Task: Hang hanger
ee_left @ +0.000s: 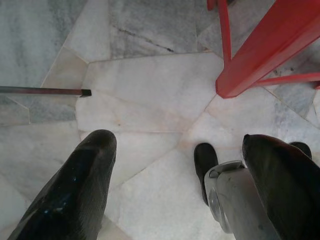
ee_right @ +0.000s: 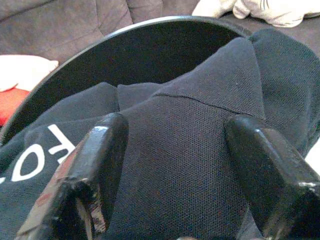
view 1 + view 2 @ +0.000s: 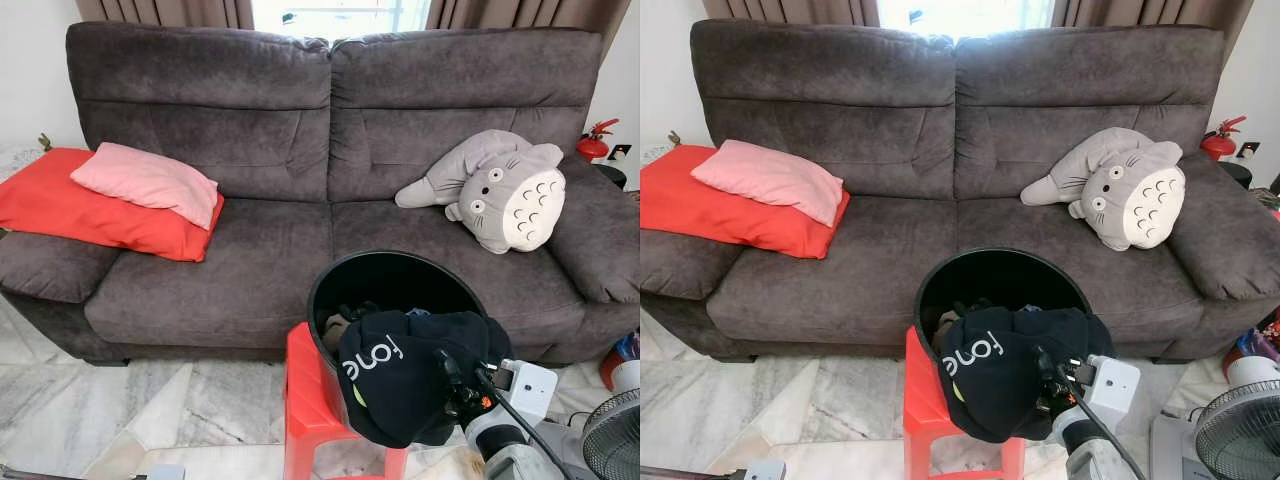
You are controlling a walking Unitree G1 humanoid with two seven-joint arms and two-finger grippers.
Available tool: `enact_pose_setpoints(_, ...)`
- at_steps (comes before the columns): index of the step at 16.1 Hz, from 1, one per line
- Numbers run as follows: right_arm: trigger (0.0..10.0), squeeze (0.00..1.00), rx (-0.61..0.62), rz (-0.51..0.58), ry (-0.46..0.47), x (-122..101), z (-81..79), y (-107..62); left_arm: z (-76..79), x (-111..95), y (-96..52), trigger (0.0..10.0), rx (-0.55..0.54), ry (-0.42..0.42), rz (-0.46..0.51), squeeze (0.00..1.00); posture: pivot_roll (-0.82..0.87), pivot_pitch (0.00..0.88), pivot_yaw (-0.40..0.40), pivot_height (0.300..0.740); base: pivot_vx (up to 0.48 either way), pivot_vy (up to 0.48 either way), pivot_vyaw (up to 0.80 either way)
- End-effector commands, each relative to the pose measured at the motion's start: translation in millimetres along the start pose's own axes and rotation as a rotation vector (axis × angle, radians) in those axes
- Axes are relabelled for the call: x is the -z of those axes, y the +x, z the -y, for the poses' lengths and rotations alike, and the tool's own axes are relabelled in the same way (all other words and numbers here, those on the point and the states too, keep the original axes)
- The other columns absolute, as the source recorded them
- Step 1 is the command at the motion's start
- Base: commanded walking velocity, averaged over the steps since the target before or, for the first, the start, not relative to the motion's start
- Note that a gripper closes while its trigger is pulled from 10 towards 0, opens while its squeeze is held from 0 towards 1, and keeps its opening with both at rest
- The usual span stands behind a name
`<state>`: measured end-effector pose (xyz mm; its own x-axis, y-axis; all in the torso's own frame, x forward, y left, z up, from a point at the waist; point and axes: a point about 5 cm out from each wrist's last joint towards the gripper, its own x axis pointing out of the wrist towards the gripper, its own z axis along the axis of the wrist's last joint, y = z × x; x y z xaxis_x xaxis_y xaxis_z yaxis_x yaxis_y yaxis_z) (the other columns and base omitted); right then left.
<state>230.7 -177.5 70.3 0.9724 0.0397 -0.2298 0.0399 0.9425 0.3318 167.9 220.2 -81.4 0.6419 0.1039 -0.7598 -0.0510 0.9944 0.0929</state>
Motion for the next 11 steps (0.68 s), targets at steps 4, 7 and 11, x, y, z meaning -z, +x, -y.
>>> enact_pose_setpoints(4, 10.0, 0.00, 0.012, -0.079, -0.100, 3.0, 7.3, 5.0, -0.2, 12.5, -2.9, 10.0, 0.002, 0.001, -0.052, 0.00, -0.10, 0.050, 0.024, 0.740, 0.000, 0.000, 0.00)
enact_pose_setpoints(7, 10.0, 0.00, 0.033, -0.118, -0.161, 3.9, 11.4, 6.3, -0.5, 14.3, -3.4, 10.0, 0.004, -0.001, -0.062, 0.00, -0.10, 0.051, 0.022, 0.740, 0.000, 0.000, 0.00)
enact_pose_setpoints(11, 0.0, 0.00, 0.016, -0.127, -0.189, 2.5, 8.2, 8.5, -1.8, 15.5, -3.7, 10.0, 0.002, -0.002, -0.071, 0.00, -0.10, 0.047, 0.022, 0.740, 0.000, 0.000, 0.00)
